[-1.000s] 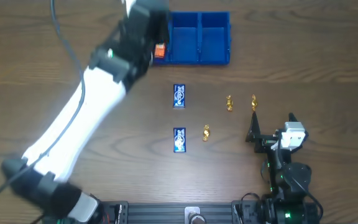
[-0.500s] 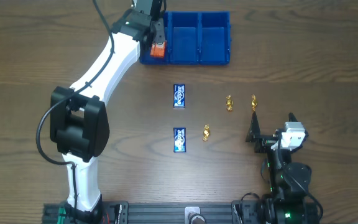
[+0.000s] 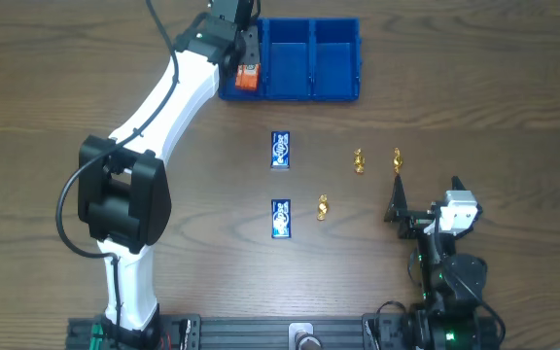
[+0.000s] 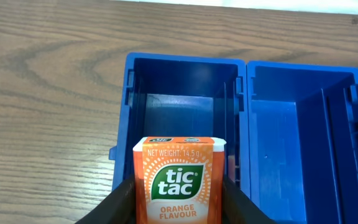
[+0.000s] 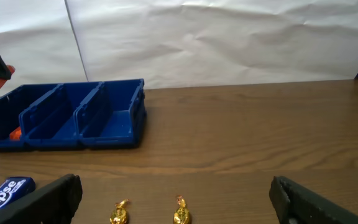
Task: Sort Candies Into Trays
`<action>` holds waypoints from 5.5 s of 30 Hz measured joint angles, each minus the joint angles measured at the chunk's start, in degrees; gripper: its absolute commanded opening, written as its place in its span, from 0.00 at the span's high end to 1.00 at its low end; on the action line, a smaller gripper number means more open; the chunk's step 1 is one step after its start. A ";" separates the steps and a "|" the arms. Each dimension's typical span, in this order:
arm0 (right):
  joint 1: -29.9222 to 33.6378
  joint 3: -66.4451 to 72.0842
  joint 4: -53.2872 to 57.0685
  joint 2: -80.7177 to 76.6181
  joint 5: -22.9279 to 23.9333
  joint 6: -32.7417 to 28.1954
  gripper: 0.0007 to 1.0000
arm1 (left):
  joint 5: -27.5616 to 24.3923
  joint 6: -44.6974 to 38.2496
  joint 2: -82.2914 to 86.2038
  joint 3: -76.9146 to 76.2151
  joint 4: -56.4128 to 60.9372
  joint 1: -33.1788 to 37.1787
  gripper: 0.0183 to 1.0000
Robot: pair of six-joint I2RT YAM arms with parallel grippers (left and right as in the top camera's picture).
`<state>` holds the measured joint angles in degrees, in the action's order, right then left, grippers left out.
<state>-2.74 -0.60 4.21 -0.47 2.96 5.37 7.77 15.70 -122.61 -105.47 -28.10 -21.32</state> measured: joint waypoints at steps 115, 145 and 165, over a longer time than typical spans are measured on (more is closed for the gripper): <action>-0.13 -23.19 -2.80 -30.27 -33.90 13.64 0.00 | -14.71 -18.73 121.85 104.04 26.18 20.04 0.00; -41.81 -66.73 43.91 -103.49 -8.57 25.31 0.00 | -14.47 -18.73 122.01 104.04 26.14 20.04 0.00; -44.89 -66.73 43.58 -106.42 -4.17 36.02 0.00 | -14.47 -18.75 122.01 104.04 26.14 20.04 0.00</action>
<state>-47.64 -67.33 47.79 -106.89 -1.21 41.39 -6.70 -3.05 -0.60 -1.43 -1.96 -1.28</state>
